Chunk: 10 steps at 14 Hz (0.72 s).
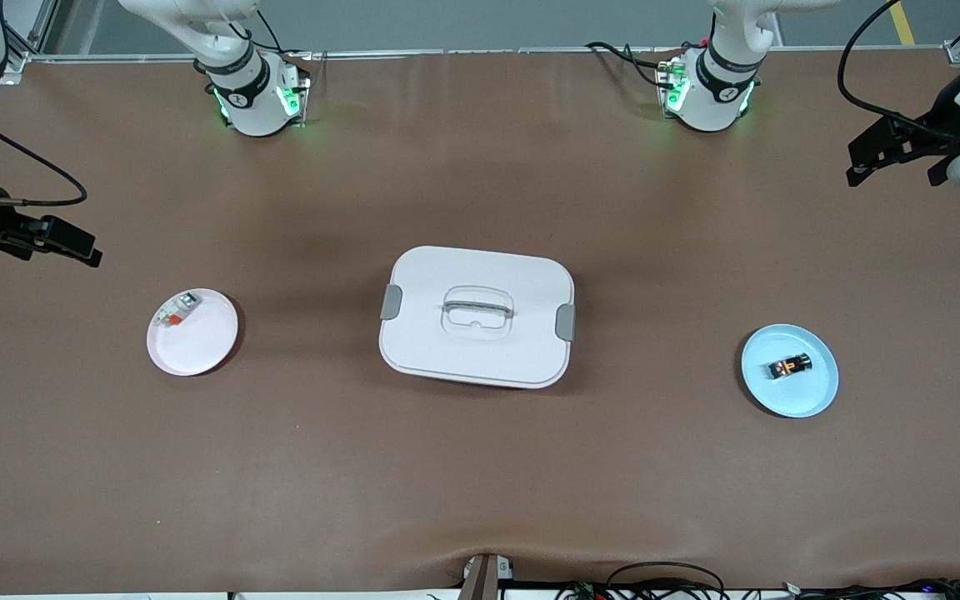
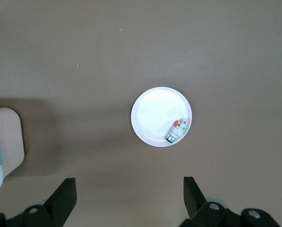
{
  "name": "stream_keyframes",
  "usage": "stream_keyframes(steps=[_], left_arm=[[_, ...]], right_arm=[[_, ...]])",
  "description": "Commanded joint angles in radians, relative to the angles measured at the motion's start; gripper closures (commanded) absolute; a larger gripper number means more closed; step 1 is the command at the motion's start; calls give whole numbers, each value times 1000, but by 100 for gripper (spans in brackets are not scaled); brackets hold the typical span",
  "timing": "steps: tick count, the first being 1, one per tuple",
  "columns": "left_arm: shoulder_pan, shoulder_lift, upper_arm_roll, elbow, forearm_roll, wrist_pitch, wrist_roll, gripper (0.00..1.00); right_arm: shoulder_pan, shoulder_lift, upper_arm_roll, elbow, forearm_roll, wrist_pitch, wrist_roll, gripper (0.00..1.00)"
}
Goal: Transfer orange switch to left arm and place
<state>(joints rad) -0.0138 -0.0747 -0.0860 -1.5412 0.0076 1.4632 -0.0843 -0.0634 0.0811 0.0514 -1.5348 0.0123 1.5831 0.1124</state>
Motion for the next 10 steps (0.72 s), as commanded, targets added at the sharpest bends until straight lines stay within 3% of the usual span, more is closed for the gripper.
stream_keyframes(steps=[1,10], left_arm=[[-2,-2,-9,16,20,-23,-11,0],[8,-4,-5,18,17,-29,4,0]], right_arm=[[-9,0,10,18,-21,-17,1,0],[-9,2,10,16,-21,-15,1,0]])
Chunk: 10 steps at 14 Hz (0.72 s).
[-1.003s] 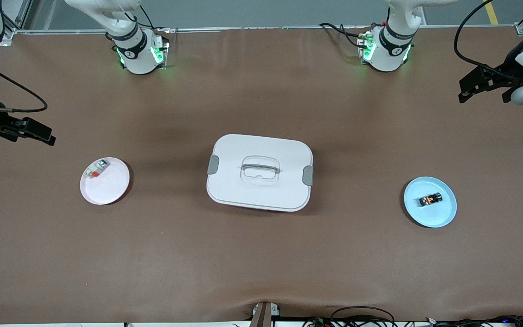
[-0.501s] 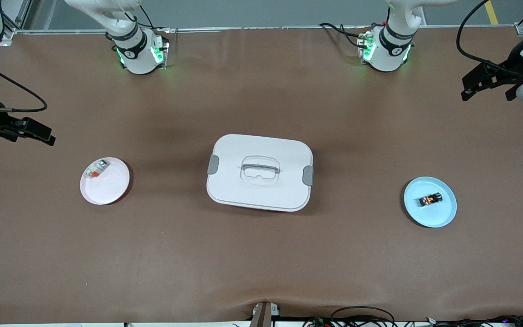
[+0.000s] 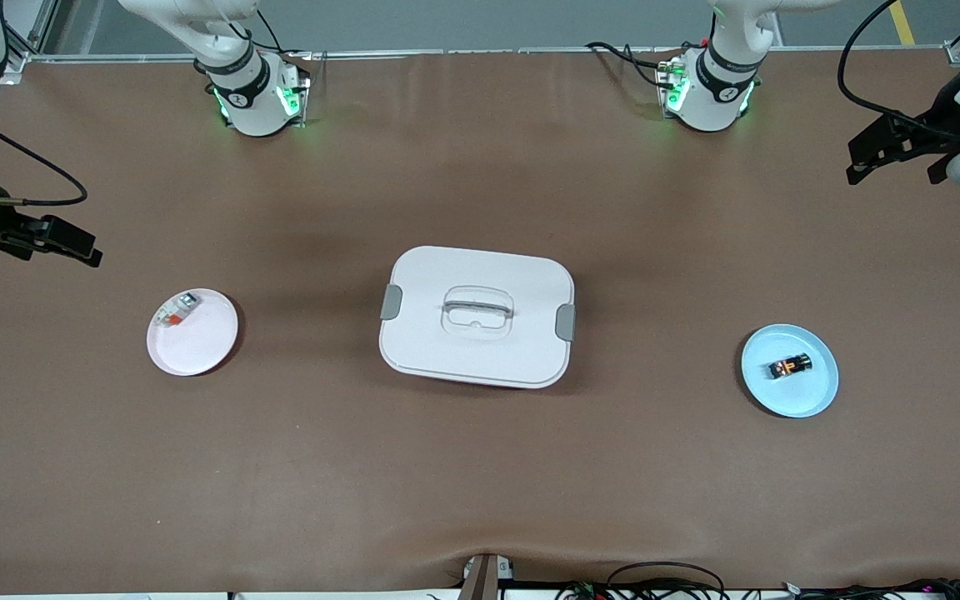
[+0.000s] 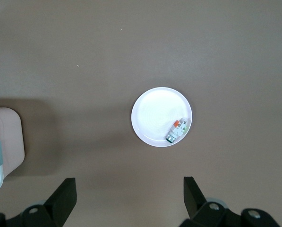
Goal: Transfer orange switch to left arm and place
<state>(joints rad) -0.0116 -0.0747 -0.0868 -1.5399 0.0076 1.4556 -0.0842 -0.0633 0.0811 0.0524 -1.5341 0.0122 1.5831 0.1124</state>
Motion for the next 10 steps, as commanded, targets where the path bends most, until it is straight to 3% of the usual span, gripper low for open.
stream_keyframes(steps=[1,7,10], left_arm=[[5,-8,-5,14,17,-21,3,0],[4,-16,-5,3,8,-20,6,0],[5,-17,-5,3,6,-14,6,0]], right_arm=[[-7,2,9,15,-21,-15,1,0],[-6,-4,9,14,-24,-61,13,0],[-6,-64,9,-21,-23,-52,13,0]])
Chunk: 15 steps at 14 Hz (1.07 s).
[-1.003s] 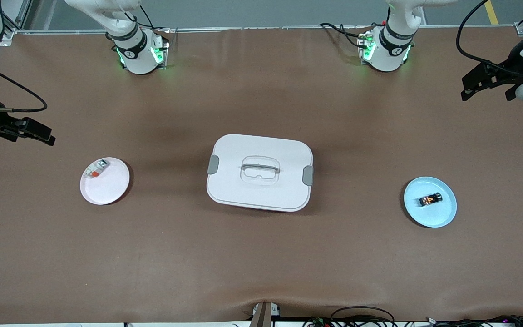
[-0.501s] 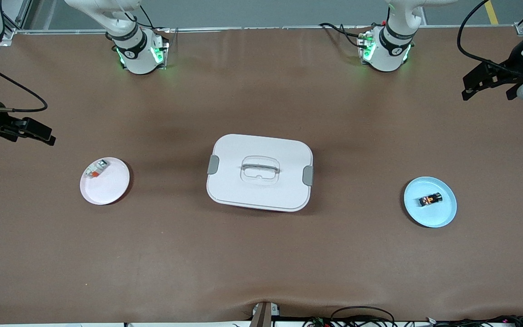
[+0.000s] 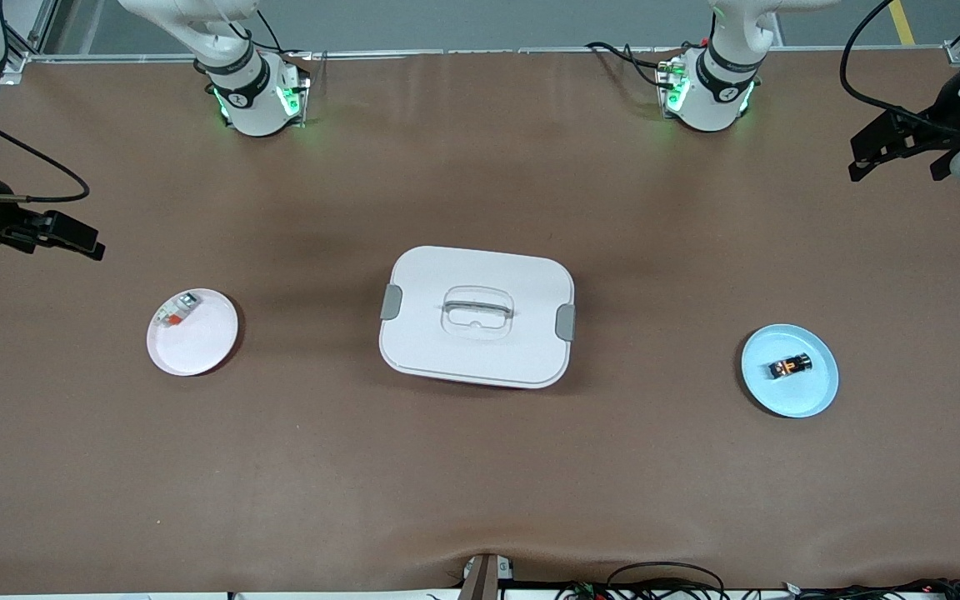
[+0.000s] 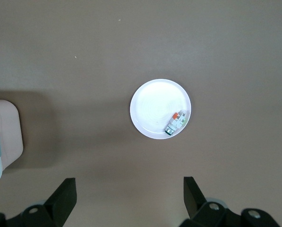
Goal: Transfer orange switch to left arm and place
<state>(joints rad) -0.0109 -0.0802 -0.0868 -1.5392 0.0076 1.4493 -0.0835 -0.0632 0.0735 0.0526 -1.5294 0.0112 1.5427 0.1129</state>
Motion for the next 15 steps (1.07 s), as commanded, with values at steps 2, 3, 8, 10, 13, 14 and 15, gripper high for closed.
stream_keyframes(steps=[2,3,8,10,13,14,15], left_arm=[[3,-10,-5,1,6,-1,5,0],[3,-7,-5,2,6,0,5,0],[-3,-4,-7,8,5,-1,7,0],[-4,-4,-8,11,3,-1,7,0],[-9,0,-7,13,9,-1,1,0],[-9,0,-7,11,11,-1,1,0],[-7,7,-7,14,8,-1,-5,0]], right_arm=[[-1,-153,13,-153,-20,55,13,0],[-3,-193,15,-210,-19,95,13,0],[-12,-190,9,-193,-4,94,2,0],[-10,-186,9,-181,-5,93,4,0],[-6,-181,9,-178,-5,91,4,0],[-6,-179,10,-178,-5,91,4,0],[-4,-178,10,-178,-5,91,4,0]])
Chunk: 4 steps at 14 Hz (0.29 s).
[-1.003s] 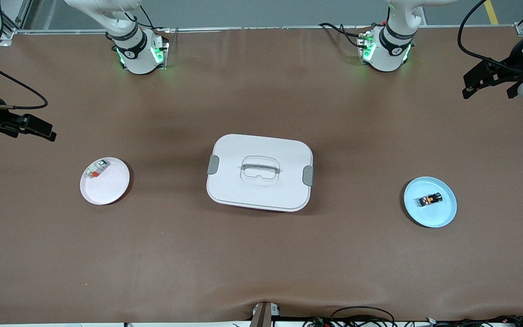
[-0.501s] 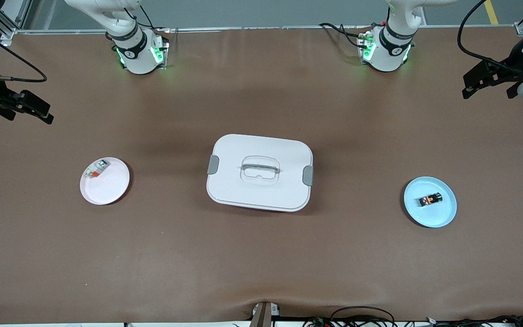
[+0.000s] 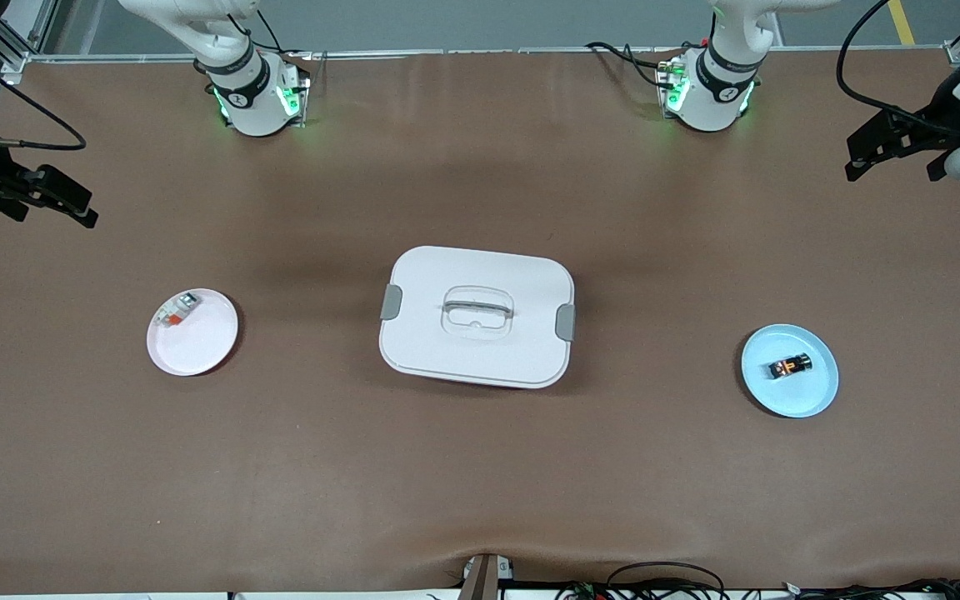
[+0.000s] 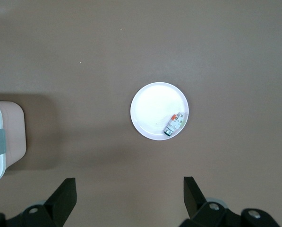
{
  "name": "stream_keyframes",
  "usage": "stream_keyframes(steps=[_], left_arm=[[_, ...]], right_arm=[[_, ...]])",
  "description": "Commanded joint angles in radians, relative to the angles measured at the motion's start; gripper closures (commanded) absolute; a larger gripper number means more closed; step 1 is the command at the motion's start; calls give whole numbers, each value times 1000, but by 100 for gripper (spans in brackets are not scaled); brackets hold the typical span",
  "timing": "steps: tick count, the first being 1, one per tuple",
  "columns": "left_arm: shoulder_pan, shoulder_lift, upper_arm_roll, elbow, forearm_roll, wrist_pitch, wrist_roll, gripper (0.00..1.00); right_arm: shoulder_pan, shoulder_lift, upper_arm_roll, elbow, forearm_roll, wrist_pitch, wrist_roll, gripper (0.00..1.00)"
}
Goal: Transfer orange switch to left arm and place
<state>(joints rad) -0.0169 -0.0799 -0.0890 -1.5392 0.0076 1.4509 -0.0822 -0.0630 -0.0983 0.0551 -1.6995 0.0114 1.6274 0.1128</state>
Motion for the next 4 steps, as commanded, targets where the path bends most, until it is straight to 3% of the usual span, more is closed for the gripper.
stream_keyframes(steps=[1,4], left_arm=[[-1,8,-5,14,14,-3,-13,0],[0,8,-3,14,15,-3,-11,0]], right_arm=[[-3,-4,8,-8,-5,6,4,0],[-1,-3,12,-8,-5,6,4,0]])
